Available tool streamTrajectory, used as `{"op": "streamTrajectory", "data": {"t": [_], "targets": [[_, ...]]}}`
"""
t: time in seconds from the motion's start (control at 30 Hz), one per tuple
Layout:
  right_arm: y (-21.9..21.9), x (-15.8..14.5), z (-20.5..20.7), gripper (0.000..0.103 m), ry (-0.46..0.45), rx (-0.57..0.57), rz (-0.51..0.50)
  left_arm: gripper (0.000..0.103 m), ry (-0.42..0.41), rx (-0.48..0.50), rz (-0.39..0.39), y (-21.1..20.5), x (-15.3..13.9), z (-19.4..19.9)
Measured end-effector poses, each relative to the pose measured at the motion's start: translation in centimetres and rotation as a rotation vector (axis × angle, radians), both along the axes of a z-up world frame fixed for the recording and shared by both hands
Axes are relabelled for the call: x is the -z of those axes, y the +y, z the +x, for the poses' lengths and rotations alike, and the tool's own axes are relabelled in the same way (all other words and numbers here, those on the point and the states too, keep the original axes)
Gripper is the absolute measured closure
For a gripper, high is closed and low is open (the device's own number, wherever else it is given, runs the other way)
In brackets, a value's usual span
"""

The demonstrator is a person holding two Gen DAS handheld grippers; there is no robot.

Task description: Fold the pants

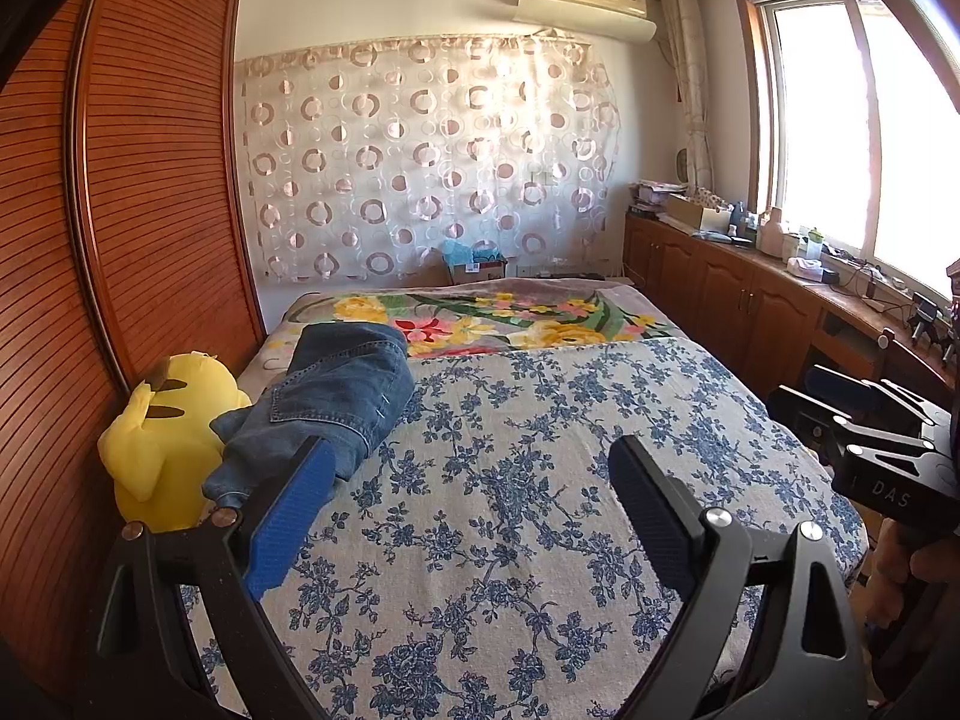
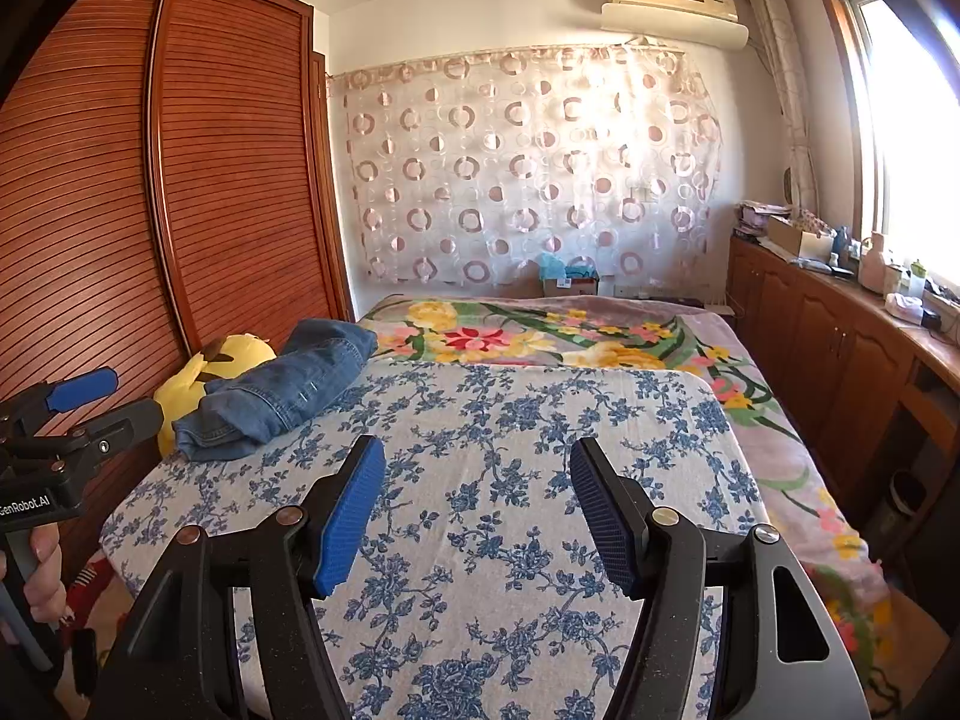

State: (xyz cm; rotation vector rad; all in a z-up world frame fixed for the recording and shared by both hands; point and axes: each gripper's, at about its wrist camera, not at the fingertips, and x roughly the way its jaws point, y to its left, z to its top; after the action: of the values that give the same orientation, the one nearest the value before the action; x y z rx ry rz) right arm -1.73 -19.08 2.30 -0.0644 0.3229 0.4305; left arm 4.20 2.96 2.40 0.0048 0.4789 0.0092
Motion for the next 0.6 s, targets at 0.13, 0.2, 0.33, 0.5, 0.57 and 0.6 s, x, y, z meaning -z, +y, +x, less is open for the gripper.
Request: {"op": "streamTrajectory", "data": {"t": [0.13,0.2,0.33,0.5,0.57,0.6], "targets": [[0.0,0.02,0.0,0.037,0.0,0.0,0.001,0.01,-0.002,0.0,0.0,0.03,-0.02,-0.05],[0.01,0.01,0.0,0.037,0.0,0.001,0.001,0.01,0.0,0.001,-0.002,0.01,0.01,-0.02],[0.04,0.03,-0.04,0.037,-0.001,0.0,0.002,0.01,-0.001,0.001,-0.001,-0.01,0.02,-0.07],[0.14,-0.01,-0.09,0.037,-0.003,0.003,0.001,0.01,-0.002,0.0,0.0,-0.01,0.08,-0.06],[0.21,-0.04,-0.12,0.037,-0.005,0.004,0.002,0.01,-0.002,0.0,0.0,-0.1,0.15,-0.06],[0.22,-0.06,-0.12,0.037,-0.005,0.005,0.003,0.01,-0.002,0.0,0.002,-0.05,0.08,-0.1]]}}
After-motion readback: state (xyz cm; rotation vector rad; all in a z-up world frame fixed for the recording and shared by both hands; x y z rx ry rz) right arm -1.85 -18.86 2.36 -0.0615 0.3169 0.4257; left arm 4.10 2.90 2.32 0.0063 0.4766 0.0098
